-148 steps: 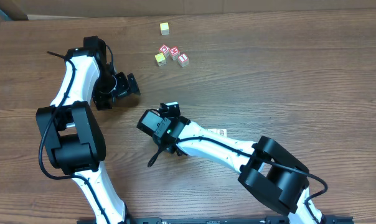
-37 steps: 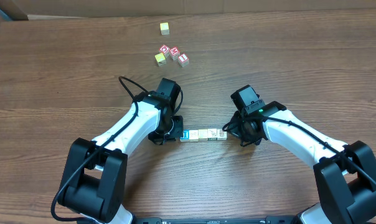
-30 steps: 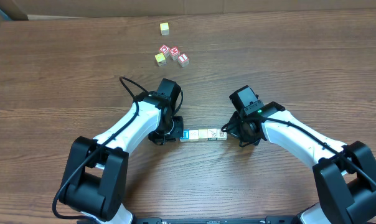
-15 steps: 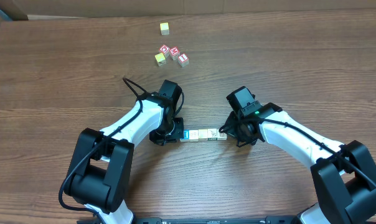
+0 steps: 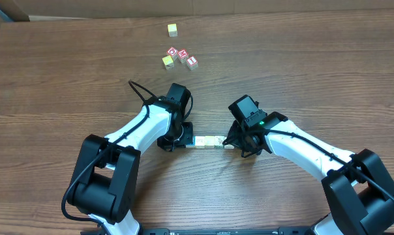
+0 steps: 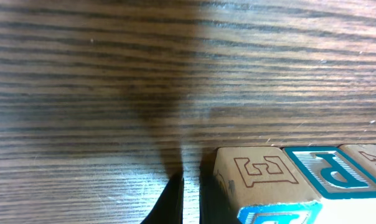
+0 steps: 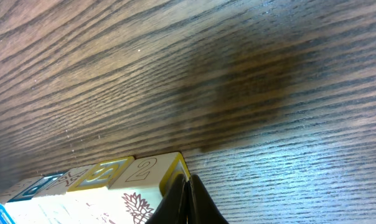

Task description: Flip 5 blocks

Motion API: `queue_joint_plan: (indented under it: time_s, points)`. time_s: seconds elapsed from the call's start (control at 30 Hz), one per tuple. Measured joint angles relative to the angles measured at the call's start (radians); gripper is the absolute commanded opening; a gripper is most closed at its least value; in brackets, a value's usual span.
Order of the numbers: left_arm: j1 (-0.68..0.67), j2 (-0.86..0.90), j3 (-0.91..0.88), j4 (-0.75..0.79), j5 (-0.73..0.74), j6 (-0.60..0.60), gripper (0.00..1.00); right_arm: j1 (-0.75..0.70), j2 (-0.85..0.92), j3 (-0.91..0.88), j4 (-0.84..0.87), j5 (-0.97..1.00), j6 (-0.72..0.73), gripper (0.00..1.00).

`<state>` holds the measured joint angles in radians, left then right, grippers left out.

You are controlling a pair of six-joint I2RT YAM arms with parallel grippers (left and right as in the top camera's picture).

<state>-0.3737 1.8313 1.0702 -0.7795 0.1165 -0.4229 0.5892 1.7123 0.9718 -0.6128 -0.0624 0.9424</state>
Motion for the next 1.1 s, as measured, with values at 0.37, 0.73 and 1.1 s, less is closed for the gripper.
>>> queue_joint_plan:
  time_s: [0.37, 0.73, 1.1]
  points:
    - [0.0, 0.0, 0.0, 0.007, 0.0, 0.007, 0.04, 0.0, 0.0, 0.0, -0.007, 0.003, 0.011, 0.06]
    - [0.0, 0.0, 0.035, -0.098, -0.053, 0.012, 0.04, 0.0, 0.0, 0.0, -0.027, 0.018, 0.02, 0.09]
    - [0.0, 0.002, 0.141, -0.161, -0.098, 0.014, 0.04, 0.001, 0.0, 0.0, -0.037, 0.018, 0.023, 0.09]
